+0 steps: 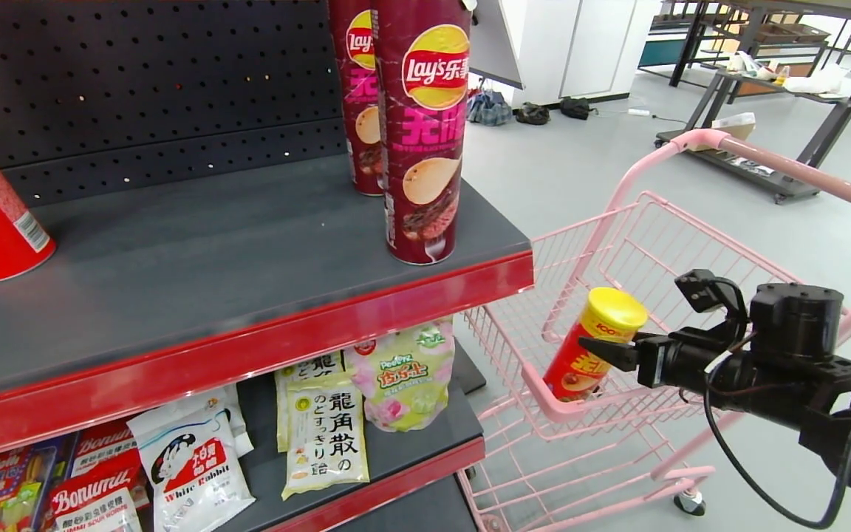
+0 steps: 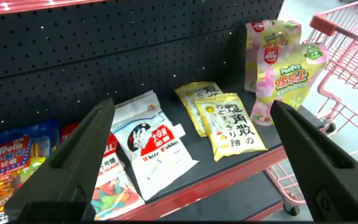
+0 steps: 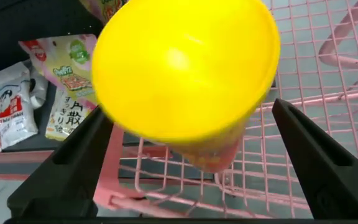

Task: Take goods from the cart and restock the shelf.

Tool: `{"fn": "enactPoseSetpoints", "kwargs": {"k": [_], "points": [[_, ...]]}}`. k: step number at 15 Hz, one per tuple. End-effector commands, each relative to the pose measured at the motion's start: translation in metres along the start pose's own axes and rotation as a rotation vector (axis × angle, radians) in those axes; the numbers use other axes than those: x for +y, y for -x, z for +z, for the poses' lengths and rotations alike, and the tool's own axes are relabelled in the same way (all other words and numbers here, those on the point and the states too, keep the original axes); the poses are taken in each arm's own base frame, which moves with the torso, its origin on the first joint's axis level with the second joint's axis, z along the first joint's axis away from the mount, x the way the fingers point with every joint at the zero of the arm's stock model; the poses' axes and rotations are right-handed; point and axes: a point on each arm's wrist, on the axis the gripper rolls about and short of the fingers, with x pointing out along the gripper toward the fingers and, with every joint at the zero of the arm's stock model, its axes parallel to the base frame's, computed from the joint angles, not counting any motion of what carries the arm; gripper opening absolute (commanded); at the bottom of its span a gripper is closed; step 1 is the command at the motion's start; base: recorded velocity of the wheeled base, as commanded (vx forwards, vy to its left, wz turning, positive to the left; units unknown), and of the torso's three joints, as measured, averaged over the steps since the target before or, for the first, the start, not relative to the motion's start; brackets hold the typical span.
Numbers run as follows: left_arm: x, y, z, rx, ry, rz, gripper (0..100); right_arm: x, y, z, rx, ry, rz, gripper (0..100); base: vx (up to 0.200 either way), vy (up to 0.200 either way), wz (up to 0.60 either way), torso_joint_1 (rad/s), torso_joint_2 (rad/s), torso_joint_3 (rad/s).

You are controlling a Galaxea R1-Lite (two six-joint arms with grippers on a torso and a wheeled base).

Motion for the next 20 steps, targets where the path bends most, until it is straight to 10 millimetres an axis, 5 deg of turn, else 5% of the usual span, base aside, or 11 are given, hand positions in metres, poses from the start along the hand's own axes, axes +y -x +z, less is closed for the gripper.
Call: {"fn": "enactPoseSetpoints", "kwargs": {"k": [1, 7, 8, 13, 16, 18, 20], "points": [[0.0, 0.0, 0.0, 0.001, 0.0, 0.0, 100, -0.007, -0.017, -0.002, 0.014, -0.01, -0.002, 100, 0.0, 0.0, 0.0, 0.0, 0.0, 0.0], [0.0, 0.0, 0.0, 0.001, -0.002, 0.0, 100, -0.01, -0.033, -0.004, 0.028, -0.015, 0.003, 100, 0.0, 0.0, 0.0, 0.0, 0.0, 0.0], [0.0, 0.0, 0.0, 0.001, -0.002, 0.002, 100, -0.011, -0.034, -0.003, 0.023, -0.015, 0.001, 0, 0.0, 0.0, 0.0, 0.0, 0.0, 0.0], [0.0, 0.0, 0.0, 0.001, -0.002, 0.003, 100, -0.007, -0.031, 0.007, -0.014, 0.01, 0.013, 0, 0.0, 0.0, 0.0, 0.0, 0.0, 0.0], [0.0, 0.0, 0.0, 0.001, -0.002, 0.005, 100, 0.009, -0.012, 0.058, -0.162, 0.072, 0.033, 0, 0.0, 0.0, 0.0, 0.0, 0.0, 0.0], [0.0, 0.0, 0.0, 0.001, -0.002, 0.005, 100, 0.023, 0.021, 0.102, -0.209, 0.097, 0.023, 0, 0.0, 0.0, 0.0, 0.0, 0.0, 0.0], [0.0, 0.0, 0.0, 0.001, -0.002, 0.003, 100, 0.038, 0.074, 0.14, -0.273, 0.193, -0.025, 0, 0.0, 0.0, 0.0, 0.0, 0.0, 0.0]]}}
